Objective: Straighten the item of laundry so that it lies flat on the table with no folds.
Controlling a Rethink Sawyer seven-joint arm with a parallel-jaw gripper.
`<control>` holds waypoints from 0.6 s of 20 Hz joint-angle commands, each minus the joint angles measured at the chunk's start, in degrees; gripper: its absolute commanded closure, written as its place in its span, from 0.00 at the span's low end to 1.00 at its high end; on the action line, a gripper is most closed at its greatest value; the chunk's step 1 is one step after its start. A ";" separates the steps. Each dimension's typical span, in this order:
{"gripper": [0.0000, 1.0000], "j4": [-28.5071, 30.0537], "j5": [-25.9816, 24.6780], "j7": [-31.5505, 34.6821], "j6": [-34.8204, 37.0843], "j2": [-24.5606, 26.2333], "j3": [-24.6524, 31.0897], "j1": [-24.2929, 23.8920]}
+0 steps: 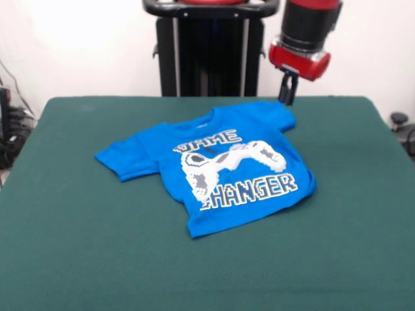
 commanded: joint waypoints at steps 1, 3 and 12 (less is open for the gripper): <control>1.00 0.17 1.44 12.00 -10.25 13.31 0.17 7.62; 1.00 -0.85 2.66 12.20 -12.18 15.66 0.13 8.25; 1.00 -1.72 4.88 11.02 -12.98 17.99 0.22 9.38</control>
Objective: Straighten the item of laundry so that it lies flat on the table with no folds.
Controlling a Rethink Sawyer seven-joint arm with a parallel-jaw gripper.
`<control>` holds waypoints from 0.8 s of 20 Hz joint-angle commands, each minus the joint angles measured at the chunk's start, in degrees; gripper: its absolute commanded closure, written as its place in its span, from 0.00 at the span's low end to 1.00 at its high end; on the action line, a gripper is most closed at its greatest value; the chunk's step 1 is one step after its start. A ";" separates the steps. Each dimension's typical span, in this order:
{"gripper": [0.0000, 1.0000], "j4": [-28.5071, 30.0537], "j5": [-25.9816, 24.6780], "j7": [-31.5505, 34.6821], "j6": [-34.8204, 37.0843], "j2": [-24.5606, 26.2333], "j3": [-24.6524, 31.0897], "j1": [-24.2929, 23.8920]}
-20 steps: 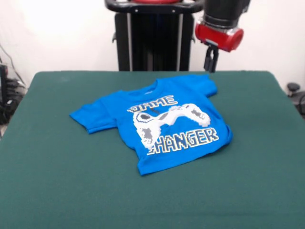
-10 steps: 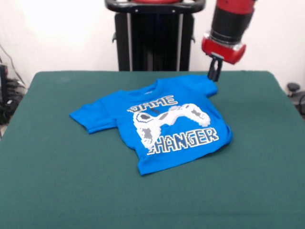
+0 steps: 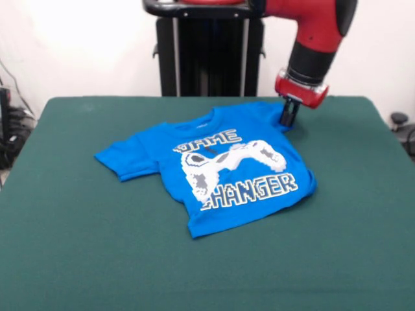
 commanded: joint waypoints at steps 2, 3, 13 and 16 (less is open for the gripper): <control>1.00 -0.44 4.46 10.86 -0.29 3.72 0.85 2.63; 1.00 0.37 4.02 10.59 0.13 2.86 0.83 2.39; 1.00 2.78 2.18 9.30 0.33 0.27 4.75 -0.91; 1.00 2.13 2.51 9.62 -0.71 1.14 5.53 -0.82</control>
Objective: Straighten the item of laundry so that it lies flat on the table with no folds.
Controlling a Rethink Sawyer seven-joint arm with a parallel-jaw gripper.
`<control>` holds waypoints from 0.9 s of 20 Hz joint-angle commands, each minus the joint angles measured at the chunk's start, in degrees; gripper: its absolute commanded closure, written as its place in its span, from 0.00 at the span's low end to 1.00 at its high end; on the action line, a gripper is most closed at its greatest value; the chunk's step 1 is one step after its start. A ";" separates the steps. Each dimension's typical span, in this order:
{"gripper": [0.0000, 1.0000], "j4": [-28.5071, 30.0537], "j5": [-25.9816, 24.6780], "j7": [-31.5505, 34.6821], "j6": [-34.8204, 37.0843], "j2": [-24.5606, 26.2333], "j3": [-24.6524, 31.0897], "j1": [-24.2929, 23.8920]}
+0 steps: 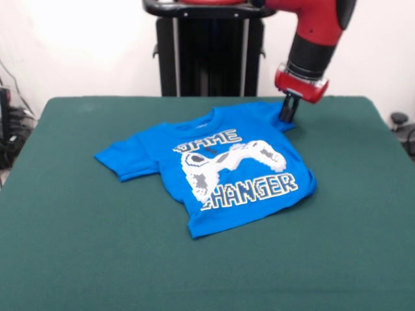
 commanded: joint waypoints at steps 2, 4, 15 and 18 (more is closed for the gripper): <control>1.00 1.22 2.73 9.69 0.47 1.57 5.84 -0.49; 1.00 1.69 2.57 9.46 1.36 0.44 5.87 -0.48; 1.00 2.40 1.04 8.98 -2.08 4.06 6.87 -2.59; 1.00 2.40 -0.04 8.33 -3.44 5.89 9.71 -5.69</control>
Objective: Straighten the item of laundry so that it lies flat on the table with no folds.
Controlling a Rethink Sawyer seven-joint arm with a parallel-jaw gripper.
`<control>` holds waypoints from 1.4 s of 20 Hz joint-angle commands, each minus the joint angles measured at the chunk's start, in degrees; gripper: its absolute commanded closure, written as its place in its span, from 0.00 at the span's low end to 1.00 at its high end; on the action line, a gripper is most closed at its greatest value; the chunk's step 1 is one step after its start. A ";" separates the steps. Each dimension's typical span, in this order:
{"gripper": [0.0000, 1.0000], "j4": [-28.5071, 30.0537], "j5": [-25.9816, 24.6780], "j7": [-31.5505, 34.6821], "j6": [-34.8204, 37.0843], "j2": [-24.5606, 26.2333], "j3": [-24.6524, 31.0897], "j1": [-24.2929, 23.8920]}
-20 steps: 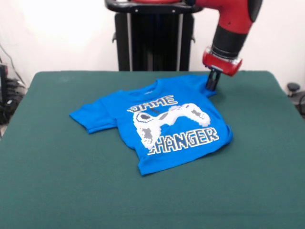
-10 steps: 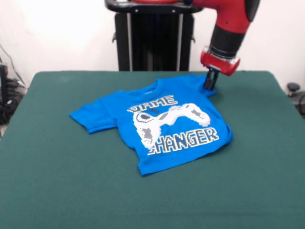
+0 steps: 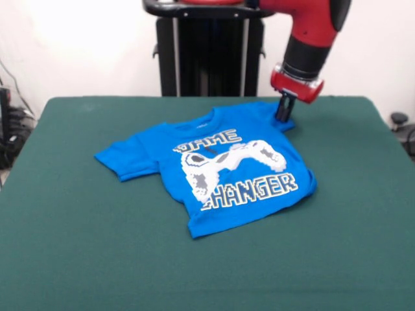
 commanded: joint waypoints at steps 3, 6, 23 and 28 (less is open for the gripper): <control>1.00 0.61 0.21 8.26 -3.55 6.37 8.53 -3.52; 1.00 -0.01 0.38 8.25 -3.78 7.42 8.72 -3.75; 1.00 9.18 0.97 8.60 4.21 5.65 37.18 -27.03; 1.00 8.80 0.96 8.01 4.73 8.31 39.29 -29.52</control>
